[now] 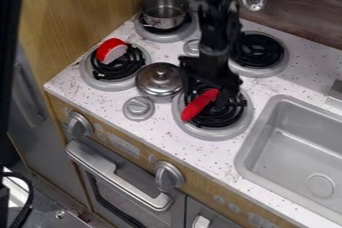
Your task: Move the red fork to the top right burner
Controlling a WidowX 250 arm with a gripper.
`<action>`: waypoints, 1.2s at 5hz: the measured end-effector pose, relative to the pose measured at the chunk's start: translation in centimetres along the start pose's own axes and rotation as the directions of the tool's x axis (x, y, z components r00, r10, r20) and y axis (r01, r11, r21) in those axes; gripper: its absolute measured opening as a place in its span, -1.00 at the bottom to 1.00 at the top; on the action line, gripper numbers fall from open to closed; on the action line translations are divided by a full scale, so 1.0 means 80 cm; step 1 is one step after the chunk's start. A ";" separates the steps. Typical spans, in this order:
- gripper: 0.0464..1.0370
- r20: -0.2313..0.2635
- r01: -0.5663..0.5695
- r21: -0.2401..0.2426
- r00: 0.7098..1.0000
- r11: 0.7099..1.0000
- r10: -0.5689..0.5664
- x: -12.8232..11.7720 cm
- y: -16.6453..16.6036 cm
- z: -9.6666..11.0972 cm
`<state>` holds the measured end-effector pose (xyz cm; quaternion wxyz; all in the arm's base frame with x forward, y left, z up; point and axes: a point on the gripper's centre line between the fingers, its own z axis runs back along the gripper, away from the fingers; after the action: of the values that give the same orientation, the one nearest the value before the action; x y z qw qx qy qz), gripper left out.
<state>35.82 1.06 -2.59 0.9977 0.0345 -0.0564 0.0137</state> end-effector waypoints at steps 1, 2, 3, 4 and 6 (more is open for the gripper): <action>0.92 0.038 -0.014 0.012 0.999 1.000 0.014 0.008 0.006 0.022; 0.92 0.038 -0.045 -0.001 0.998 0.999 0.045 0.010 0.012 0.022; 0.92 -0.014 -0.061 -0.015 0.998 0.998 0.060 0.004 0.014 0.003; 0.92 -0.067 -0.062 -0.036 0.996 0.997 0.059 -0.001 0.010 -0.016; 0.83 -0.124 -0.046 -0.054 0.992 0.997 0.039 -0.011 0.006 -0.034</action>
<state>35.24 1.70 -5.39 0.9994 0.0042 0.0039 0.0354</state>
